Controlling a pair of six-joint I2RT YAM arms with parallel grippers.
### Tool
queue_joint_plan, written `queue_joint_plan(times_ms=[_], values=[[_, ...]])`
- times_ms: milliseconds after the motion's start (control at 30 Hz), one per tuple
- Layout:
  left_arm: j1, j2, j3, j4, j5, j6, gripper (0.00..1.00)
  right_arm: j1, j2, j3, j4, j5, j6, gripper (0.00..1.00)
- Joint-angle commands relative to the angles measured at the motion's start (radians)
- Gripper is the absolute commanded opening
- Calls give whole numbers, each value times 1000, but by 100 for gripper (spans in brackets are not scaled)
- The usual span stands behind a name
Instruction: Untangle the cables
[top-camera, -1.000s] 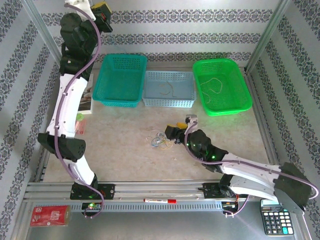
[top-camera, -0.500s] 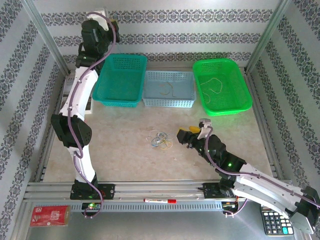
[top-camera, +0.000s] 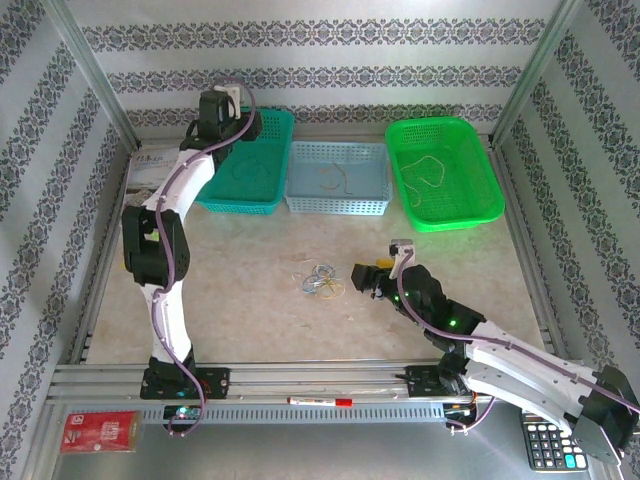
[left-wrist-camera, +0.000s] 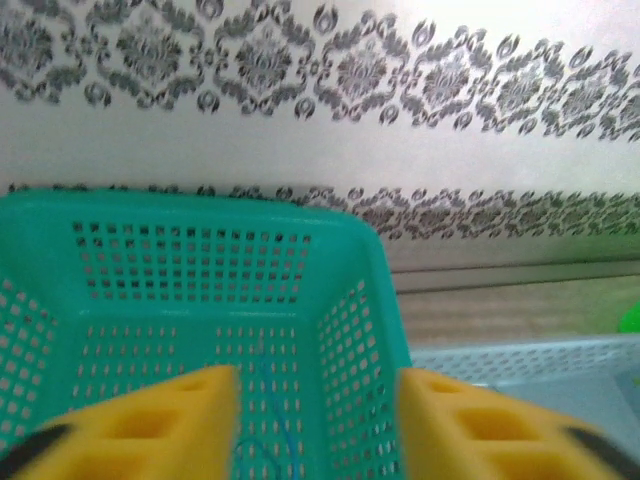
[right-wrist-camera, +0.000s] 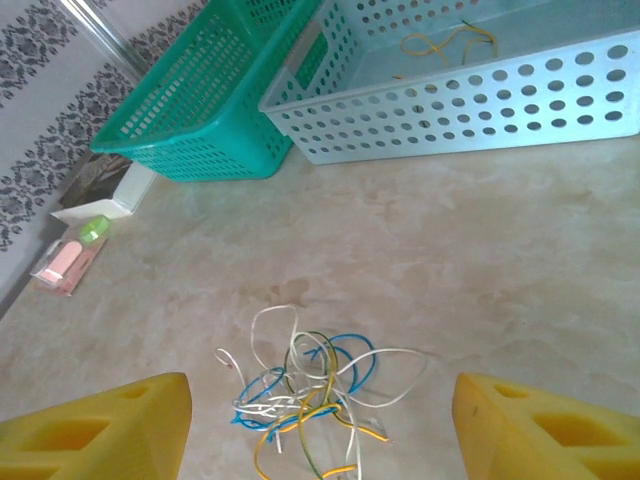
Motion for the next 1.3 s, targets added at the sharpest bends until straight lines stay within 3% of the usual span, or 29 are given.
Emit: queue_joint_plan(times_ms=[0,100,133,267,500,700,867,1100,1267], values=[[11,-13,116,-120,33,4,74,-4,-26,25,-10,-13,-4,70],[11,-58,117,-124,54,-21,97,-4,-31,14,-10,-17,5,69],[11,-76,107,-120,69,-28,100,-4,-32,10,-8,-18,7,69],[11,-189,-22,-68,138,-93,100,-3,-25,3,-4,-11,16,69],[1,-516,-528,179,238,-276,100,-5,36,-45,12,-20,20,69],[-61,-754,-887,204,287,-364,100,-6,111,-46,29,-65,22,68],[-192,-901,-1129,207,251,-424,100,-9,201,-25,49,-109,22,66],[-439,-1038,-1341,179,-1,-472,100,-17,333,55,66,-167,-9,61],[-488,-1036,-1367,149,-89,-447,100,-23,414,100,72,-184,-26,59]])
